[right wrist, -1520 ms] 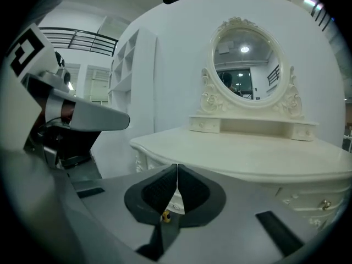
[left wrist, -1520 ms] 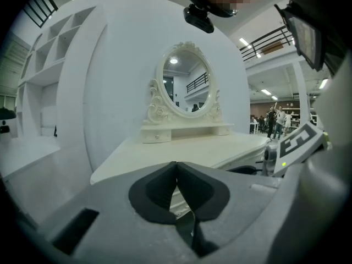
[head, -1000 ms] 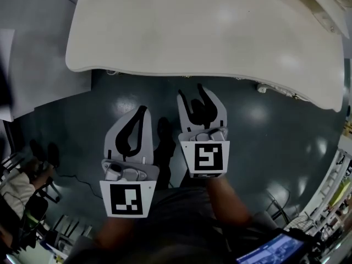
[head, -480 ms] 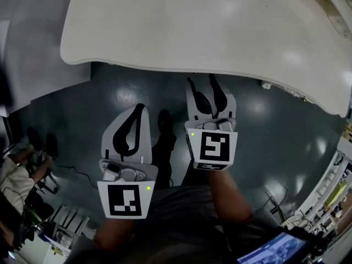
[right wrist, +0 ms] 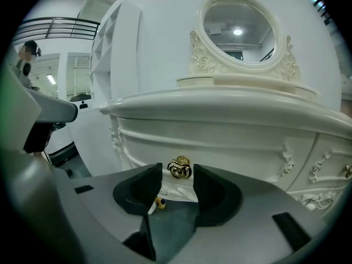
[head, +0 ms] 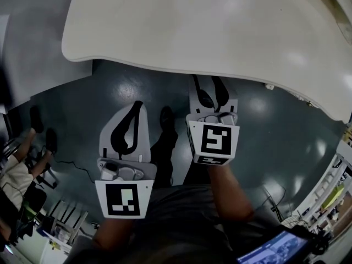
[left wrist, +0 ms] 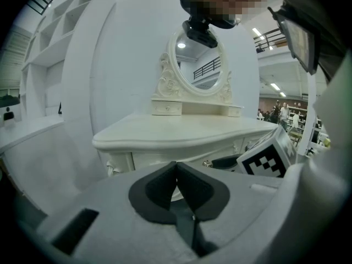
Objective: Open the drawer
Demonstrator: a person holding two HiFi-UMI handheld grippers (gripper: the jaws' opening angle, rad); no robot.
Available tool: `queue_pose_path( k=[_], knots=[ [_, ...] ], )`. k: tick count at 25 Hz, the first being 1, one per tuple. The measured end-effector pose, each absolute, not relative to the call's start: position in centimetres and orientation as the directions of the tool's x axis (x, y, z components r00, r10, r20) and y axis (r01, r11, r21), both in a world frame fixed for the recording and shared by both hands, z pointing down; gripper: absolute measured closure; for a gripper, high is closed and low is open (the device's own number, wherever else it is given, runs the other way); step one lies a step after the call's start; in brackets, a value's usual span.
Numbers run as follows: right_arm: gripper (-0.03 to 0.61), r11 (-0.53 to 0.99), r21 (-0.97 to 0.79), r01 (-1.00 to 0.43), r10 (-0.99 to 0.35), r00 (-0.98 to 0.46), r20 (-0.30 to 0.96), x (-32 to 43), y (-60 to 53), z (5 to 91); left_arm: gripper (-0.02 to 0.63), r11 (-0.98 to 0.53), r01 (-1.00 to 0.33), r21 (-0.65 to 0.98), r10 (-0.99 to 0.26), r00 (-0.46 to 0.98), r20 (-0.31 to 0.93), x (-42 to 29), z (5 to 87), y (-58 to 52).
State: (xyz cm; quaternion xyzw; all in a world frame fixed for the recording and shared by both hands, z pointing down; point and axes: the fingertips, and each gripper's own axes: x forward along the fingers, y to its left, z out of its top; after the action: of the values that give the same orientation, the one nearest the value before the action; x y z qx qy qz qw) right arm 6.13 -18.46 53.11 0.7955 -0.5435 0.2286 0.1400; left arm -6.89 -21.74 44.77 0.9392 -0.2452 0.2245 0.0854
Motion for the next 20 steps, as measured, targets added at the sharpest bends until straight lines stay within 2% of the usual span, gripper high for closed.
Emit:
queue_pose_path(
  k=[20],
  knots=[
    [0.443,-0.413,0.014,-0.911,-0.771,0.358,0.526,6.6,-18.7,53.6,0.598,-0.855,-0.515,0.059,-0.432,0.771,0.468,-9.1,45.2,-22.0]
  ],
)
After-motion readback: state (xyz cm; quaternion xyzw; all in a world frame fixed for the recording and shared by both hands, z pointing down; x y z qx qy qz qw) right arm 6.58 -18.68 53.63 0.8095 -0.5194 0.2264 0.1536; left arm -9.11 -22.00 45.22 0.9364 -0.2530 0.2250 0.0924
